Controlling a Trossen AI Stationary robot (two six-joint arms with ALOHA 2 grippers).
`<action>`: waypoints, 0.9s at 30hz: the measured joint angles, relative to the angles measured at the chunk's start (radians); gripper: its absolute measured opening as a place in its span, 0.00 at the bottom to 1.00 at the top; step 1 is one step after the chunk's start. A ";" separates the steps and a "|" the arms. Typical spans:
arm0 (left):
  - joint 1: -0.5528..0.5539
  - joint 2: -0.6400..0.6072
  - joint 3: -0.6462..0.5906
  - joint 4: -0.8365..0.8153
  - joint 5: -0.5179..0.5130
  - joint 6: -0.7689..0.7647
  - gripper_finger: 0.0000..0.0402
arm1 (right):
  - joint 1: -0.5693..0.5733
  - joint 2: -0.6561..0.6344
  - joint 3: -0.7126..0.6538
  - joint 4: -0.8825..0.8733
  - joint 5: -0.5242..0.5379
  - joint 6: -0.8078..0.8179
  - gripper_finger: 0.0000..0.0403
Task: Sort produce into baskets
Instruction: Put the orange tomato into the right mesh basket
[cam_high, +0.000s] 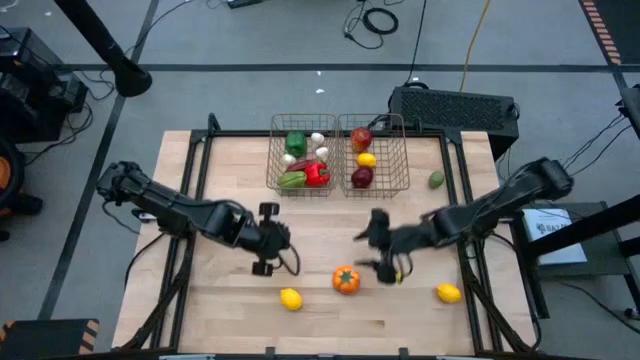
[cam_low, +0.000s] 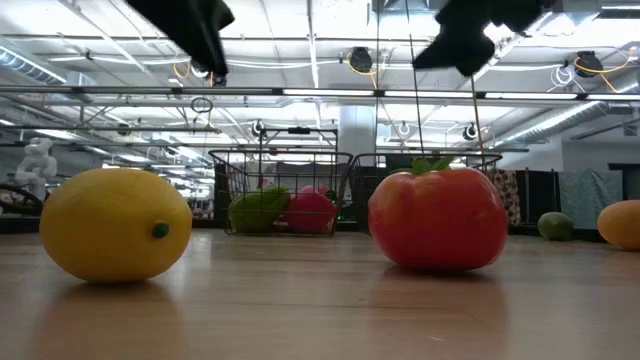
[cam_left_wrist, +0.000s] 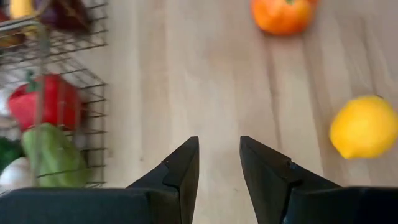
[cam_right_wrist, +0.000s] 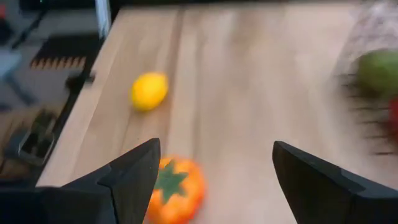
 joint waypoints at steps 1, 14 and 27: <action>-0.013 0.001 -0.014 0.014 0.000 0.000 0.31 | 0.020 0.039 0.000 0.031 0.003 -0.001 0.75; -0.067 0.006 -0.116 0.054 0.003 -0.111 0.31 | 0.200 0.356 0.072 0.143 0.269 0.012 0.60; -0.067 0.007 -0.116 0.111 0.001 -0.113 0.31 | 0.222 0.520 0.172 0.095 0.351 -0.078 0.54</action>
